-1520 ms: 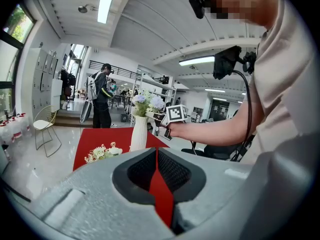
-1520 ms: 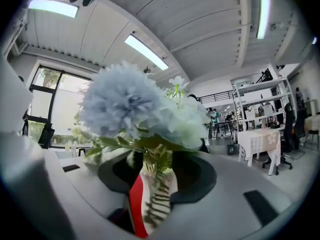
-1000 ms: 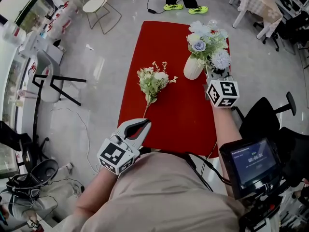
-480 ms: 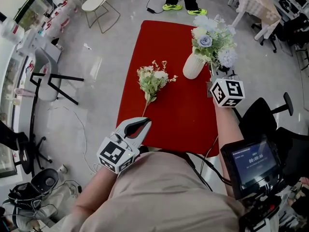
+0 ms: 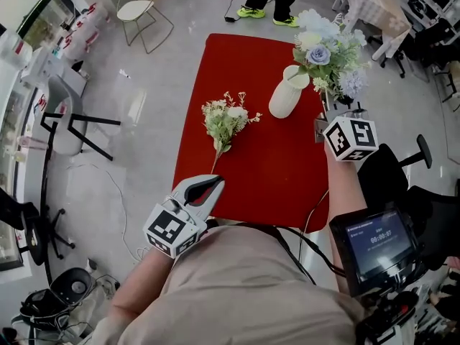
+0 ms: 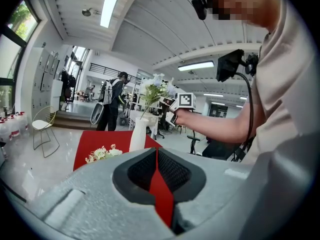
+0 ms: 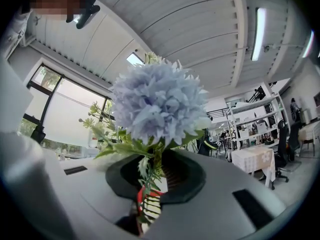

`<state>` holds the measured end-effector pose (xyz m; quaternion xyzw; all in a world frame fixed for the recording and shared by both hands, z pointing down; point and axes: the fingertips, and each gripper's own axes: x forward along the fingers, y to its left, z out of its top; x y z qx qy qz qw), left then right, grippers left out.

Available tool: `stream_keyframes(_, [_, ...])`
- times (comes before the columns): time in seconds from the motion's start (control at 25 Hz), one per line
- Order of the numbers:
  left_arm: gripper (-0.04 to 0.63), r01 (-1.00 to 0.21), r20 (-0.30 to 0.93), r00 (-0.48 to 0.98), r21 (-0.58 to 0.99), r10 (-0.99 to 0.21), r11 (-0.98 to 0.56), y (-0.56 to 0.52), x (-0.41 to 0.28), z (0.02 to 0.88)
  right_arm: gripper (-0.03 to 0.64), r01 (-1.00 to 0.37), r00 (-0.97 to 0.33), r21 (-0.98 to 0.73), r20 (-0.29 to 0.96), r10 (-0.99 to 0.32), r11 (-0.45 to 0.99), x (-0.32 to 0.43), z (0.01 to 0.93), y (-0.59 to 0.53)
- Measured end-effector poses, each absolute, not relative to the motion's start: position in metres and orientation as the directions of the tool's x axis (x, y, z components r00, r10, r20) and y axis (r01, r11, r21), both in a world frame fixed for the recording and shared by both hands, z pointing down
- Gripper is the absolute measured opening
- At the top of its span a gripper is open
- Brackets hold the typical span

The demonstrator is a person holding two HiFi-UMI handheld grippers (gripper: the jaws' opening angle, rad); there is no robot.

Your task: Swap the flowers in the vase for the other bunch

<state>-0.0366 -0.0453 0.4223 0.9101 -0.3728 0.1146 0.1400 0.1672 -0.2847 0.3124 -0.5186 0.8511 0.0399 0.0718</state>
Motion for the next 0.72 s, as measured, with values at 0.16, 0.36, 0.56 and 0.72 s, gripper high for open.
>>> stream_keyframes(0.16, [0.008,-0.7,0.304,0.707,0.17,-0.639,-0.693,-0.046,-0.042,0.421,0.058,-0.885,-0.449,-0.03,-0.206,-0.869,0.465,0.169,0.288,-0.273])
stream_keyframes(0.36, [0.008,-0.676,0.283,0.731,0.17,-0.622,-0.717,-0.035,-0.039,0.407,0.056,-0.892,-0.428,-0.044,-0.242,-0.871,0.45,0.183,0.253,-0.243])
stream_keyframes(0.56, [0.008,-0.645,0.272,0.757,0.164,-0.595,-0.746,-0.038,-0.033,0.404,0.051,-0.902,-0.398,-0.052,-0.282,-0.873,0.428,0.2,0.23,-0.222])
stream_keyframes(0.72, [0.008,-0.611,0.264,0.784,0.167,-0.563,-0.774,-0.039,-0.027,0.405,0.048,-0.917,-0.37,-0.046,-0.271,-0.889,0.396,0.215,0.228,-0.21])
